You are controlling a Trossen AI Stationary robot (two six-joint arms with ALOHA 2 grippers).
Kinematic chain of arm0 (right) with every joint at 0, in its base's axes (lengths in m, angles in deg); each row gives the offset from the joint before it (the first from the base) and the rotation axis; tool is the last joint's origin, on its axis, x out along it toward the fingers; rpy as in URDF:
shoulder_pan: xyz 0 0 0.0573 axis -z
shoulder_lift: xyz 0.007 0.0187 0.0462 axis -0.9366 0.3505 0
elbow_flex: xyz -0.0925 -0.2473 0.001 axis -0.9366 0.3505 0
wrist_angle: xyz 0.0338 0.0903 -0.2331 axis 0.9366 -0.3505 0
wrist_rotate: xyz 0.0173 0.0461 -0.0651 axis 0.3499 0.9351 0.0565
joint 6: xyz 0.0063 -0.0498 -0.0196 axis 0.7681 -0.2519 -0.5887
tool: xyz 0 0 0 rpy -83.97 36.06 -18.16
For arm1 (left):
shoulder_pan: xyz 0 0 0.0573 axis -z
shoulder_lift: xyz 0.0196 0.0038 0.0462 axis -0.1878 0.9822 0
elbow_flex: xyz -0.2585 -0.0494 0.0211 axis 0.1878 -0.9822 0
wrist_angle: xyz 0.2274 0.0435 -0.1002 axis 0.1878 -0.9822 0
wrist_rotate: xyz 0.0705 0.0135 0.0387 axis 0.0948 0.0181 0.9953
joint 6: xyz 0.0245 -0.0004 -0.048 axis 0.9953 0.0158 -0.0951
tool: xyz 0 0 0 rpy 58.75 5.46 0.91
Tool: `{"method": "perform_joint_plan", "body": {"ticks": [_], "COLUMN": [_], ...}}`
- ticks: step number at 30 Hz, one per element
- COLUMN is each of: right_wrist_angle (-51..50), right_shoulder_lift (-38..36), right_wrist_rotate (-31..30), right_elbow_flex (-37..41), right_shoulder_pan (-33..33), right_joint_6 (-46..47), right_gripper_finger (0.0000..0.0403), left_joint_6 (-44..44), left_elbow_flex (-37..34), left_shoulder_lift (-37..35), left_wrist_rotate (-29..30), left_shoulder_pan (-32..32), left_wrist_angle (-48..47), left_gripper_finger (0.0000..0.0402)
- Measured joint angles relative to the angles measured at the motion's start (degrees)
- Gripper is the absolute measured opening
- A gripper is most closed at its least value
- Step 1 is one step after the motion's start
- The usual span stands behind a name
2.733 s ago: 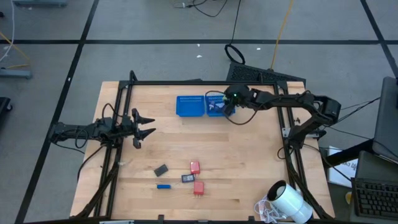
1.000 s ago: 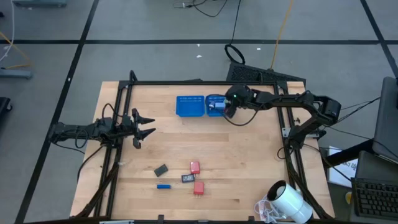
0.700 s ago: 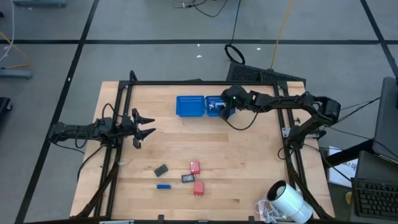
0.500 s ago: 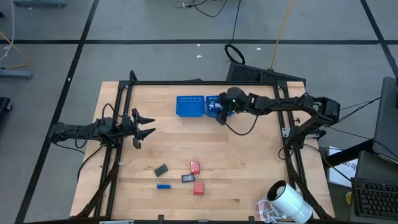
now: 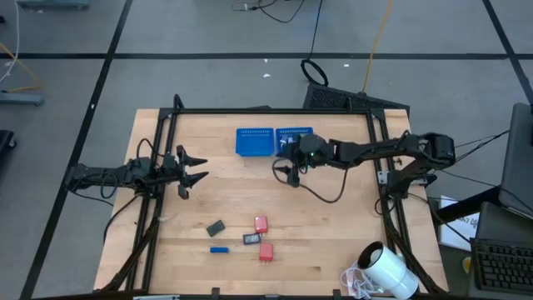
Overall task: Pick & Place Office items
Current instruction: Put the top red charger adapter into the right blue bin
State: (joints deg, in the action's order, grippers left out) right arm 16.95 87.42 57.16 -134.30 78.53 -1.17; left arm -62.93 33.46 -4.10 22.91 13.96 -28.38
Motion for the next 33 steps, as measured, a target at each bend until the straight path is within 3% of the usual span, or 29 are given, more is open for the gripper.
{"method": "perform_joint_plan", "body": {"ticks": [33], "right_wrist_angle": [3.16], "right_shoulder_lift": [0.03], "right_wrist_rotate": [-0.16], "right_elbow_flex": [-0.01], "right_shoulder_pan": [-34.78], "right_joint_6": [5.77], "right_gripper_finger": [0.0224], "left_joint_6": [0.00], "left_elbow_flex": [-0.02], "left_shoulder_lift": [0.00], "left_wrist_rotate": [0.00], "left_shoulder_pan": [0.00], "left_wrist_angle": [0.00], "left_gripper_finger": [0.0214]}}
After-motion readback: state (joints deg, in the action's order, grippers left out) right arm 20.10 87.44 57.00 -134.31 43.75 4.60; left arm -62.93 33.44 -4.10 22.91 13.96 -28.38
